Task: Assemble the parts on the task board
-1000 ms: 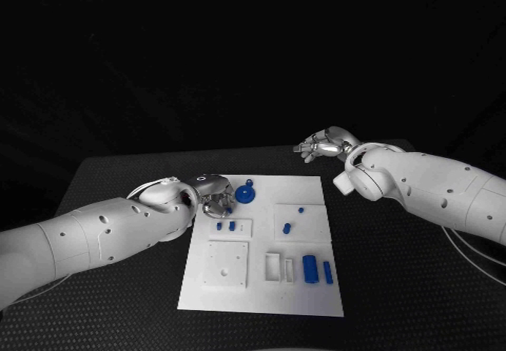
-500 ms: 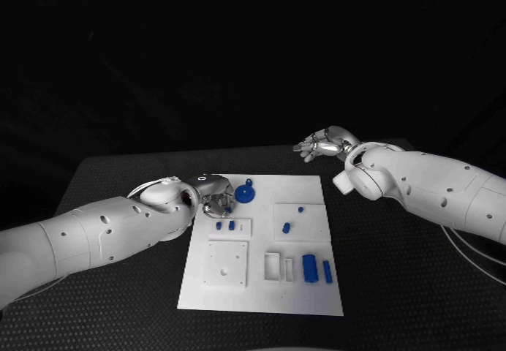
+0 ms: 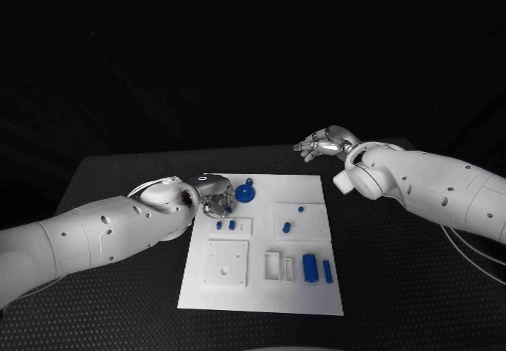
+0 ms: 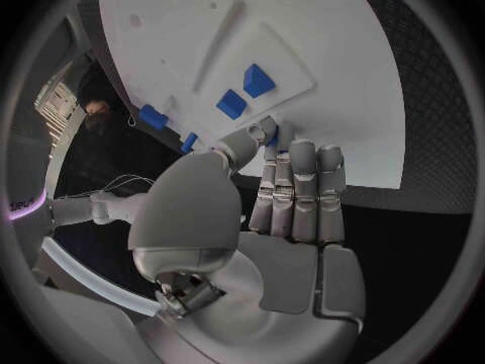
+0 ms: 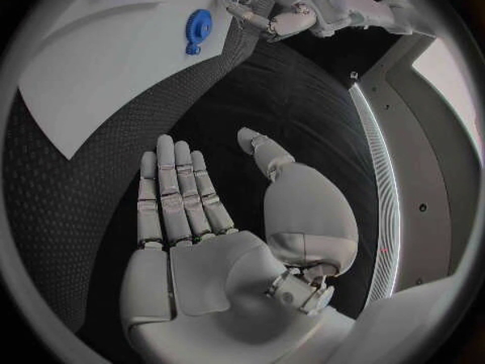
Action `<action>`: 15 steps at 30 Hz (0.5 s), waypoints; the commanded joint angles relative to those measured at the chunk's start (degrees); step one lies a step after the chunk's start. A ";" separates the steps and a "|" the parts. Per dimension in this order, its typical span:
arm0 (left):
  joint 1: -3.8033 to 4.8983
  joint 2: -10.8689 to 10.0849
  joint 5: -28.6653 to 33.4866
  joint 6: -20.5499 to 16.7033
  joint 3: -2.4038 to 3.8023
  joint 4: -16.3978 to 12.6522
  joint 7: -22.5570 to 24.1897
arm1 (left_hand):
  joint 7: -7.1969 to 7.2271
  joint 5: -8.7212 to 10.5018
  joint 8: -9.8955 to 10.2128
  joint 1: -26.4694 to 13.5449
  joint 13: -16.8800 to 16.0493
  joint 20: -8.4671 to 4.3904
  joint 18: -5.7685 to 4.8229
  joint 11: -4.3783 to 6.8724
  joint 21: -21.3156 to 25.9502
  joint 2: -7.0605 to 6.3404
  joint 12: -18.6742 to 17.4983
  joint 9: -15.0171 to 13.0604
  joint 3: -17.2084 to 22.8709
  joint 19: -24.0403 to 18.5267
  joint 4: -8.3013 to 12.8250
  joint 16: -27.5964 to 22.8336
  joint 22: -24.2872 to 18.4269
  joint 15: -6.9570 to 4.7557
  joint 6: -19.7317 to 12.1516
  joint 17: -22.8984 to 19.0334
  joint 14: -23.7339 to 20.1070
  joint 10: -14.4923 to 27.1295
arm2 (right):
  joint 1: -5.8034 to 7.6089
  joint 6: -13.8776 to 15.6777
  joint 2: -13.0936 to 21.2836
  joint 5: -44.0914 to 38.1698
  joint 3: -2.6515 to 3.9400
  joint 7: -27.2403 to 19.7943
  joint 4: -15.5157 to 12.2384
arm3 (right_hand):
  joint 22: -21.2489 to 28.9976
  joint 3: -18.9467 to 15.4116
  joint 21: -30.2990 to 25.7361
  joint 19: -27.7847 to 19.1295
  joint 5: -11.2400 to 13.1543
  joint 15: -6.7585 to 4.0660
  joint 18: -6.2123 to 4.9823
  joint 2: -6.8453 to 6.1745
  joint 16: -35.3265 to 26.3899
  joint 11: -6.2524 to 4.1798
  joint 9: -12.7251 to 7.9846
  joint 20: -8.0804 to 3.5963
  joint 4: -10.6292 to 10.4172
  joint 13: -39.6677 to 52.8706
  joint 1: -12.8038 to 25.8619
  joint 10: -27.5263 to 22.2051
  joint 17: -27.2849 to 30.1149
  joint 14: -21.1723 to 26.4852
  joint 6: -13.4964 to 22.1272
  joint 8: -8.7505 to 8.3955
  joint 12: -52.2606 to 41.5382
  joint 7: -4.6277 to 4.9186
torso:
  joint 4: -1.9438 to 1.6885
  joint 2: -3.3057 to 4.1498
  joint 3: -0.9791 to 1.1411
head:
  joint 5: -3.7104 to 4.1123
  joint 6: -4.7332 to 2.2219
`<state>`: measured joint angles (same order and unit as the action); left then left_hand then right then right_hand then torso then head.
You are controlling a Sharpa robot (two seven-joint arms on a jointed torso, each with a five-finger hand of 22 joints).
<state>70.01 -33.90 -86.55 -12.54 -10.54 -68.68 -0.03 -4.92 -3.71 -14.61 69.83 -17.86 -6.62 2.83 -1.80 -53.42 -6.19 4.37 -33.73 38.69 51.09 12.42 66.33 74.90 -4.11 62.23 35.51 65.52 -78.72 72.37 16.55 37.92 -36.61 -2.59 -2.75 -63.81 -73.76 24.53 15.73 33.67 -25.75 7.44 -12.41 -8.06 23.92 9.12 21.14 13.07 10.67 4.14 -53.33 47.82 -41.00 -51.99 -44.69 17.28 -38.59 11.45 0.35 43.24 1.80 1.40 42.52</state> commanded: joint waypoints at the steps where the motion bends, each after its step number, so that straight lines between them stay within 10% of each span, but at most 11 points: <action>1: -0.61 0.22 0.22 0.67 -0.45 -0.27 0.67 | -0.25 -0.40 -0.35 -0.31 -0.02 -3.07 0.80 0.05 0.19 0.36 0.11 -0.06 -0.11 -0.01 0.33 0.16 0.94 -0.40 0.54 0.08 0.18 -0.33 | -0.02 -0.76 0.04 0.20 0.01 -0.39 -0.02 | -0.08 0.00 -0.18 0.00 -0.24 0.02 -0.65 0.29 -0.33 -0.14 -0.08 0.28 0.28 -0.07 0.22 -0.34 -0.07 0.54 0.37 0.32 -0.35 0.82 | 0.00 0.01 -0.02 | 0.00 -0.04; 15: -0.60 0.20 1.64 -0.30 -0.44 0.10 0.54 | -2.00 -0.17 2.20 -0.31 0.44 -2.91 0.61 -0.53 0.82 -1.32 -0.53 1.51 0.23 0.01 0.26 -0.30 0.81 0.13 -4.40 -0.02 -0.52 1.34 | -0.02 -0.83 0.03 0.19 0.01 -0.38 -0.02 | -0.11 0.01 -0.22 0.00 -0.24 0.02 -0.66 0.30 -0.34 -0.14 -0.09 0.28 0.29 -0.07 0.22 -0.35 -0.07 0.55 0.37 0.33 -0.35 0.82 | -0.03 0.00 0.00 | -0.01 0.01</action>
<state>69.59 -33.91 -85.48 -13.52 -10.88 -68.39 0.12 -6.95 -4.21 -12.63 69.49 -17.46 -6.62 2.65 -2.26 -52.79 -6.84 4.05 -32.26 38.88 51.09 12.61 66.33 74.94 -3.96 58.23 35.50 65.38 -77.83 72.37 16.50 37.95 -36.53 -2.59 -2.75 -63.78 -73.81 24.53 15.73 33.67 -25.75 7.44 -12.41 -8.06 23.93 9.12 21.15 13.06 10.67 4.15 -53.33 47.82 -41.00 -51.99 -44.69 17.28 -38.59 11.45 0.33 43.25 1.78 1.39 42.50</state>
